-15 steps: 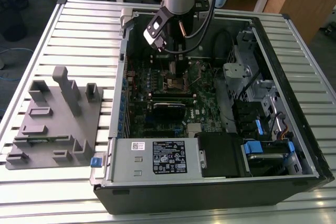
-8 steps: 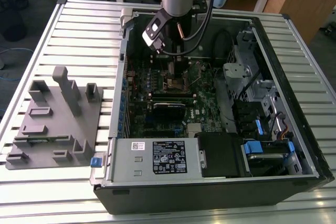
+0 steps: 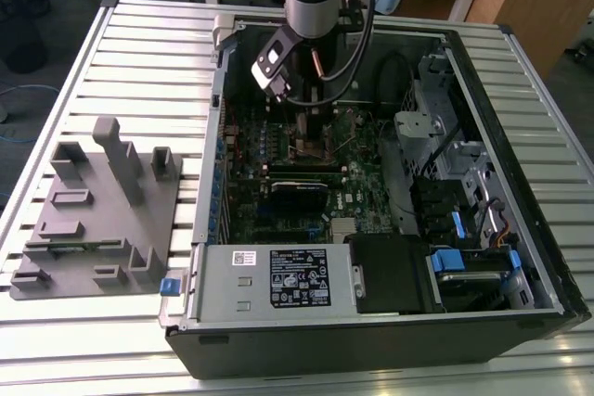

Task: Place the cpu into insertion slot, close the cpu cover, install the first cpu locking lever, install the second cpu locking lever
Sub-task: 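Place the cpu into insertion slot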

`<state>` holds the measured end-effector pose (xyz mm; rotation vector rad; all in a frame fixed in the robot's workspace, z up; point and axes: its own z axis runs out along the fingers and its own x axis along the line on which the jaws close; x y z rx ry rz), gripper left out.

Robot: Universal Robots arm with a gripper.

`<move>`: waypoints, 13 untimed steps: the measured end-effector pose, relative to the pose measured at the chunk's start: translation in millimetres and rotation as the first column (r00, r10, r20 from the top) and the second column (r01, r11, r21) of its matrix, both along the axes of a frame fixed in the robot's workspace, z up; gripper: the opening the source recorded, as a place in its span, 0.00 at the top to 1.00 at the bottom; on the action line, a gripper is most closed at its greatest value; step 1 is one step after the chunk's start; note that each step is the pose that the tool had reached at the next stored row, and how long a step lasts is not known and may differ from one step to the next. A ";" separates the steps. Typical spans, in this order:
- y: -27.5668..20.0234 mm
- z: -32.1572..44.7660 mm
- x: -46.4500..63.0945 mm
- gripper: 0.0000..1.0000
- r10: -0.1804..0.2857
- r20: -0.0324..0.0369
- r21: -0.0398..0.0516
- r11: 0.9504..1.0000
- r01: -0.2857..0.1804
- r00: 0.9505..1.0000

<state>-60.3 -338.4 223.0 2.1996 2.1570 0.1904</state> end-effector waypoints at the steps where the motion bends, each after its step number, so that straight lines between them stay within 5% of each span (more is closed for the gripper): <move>1: 0.0 -1.5 0.0 0.46 0.000 0.000 0.002 1.000 0.000 1.000; 13: -0.2 -15.1 0.9 0.46 0.000 0.000 0.008 1.000 0.000 1.000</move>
